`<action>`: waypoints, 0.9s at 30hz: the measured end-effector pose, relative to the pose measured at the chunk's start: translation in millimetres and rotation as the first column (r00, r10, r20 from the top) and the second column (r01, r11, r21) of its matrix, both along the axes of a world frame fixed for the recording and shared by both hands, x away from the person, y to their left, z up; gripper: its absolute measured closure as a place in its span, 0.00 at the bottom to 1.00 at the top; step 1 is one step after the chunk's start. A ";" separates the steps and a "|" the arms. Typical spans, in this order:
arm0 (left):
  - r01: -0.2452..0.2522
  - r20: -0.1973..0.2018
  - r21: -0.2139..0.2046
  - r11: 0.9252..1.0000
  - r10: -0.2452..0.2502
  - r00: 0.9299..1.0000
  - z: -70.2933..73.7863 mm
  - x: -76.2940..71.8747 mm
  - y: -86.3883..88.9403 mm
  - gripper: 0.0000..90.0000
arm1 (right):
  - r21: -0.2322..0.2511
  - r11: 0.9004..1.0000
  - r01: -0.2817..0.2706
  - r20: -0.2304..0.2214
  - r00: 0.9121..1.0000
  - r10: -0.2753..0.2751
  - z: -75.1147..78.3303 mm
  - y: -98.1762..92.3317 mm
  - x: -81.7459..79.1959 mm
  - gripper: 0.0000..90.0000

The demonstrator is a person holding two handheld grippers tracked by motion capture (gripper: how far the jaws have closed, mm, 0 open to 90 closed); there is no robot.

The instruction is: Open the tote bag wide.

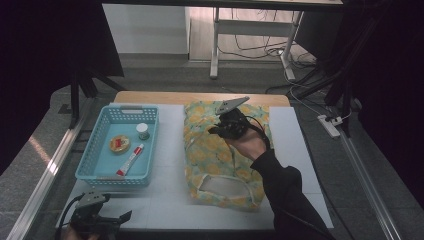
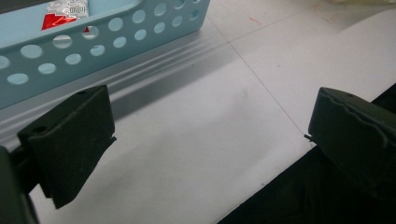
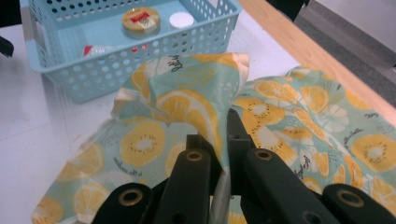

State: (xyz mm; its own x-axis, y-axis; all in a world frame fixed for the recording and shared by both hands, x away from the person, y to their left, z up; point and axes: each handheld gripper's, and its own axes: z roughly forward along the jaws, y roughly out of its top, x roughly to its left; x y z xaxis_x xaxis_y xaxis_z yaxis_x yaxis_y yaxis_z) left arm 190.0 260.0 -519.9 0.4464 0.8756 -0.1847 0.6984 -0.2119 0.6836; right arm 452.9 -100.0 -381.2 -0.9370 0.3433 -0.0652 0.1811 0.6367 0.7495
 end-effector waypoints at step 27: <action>-0.004 0.005 -0.002 1.000 0.004 1.000 0.1 -0.6 -0.2 0.01 | 0.031 0.999 0.025 0.069 0.997 -0.027 44.8 5.8 8.8 0.99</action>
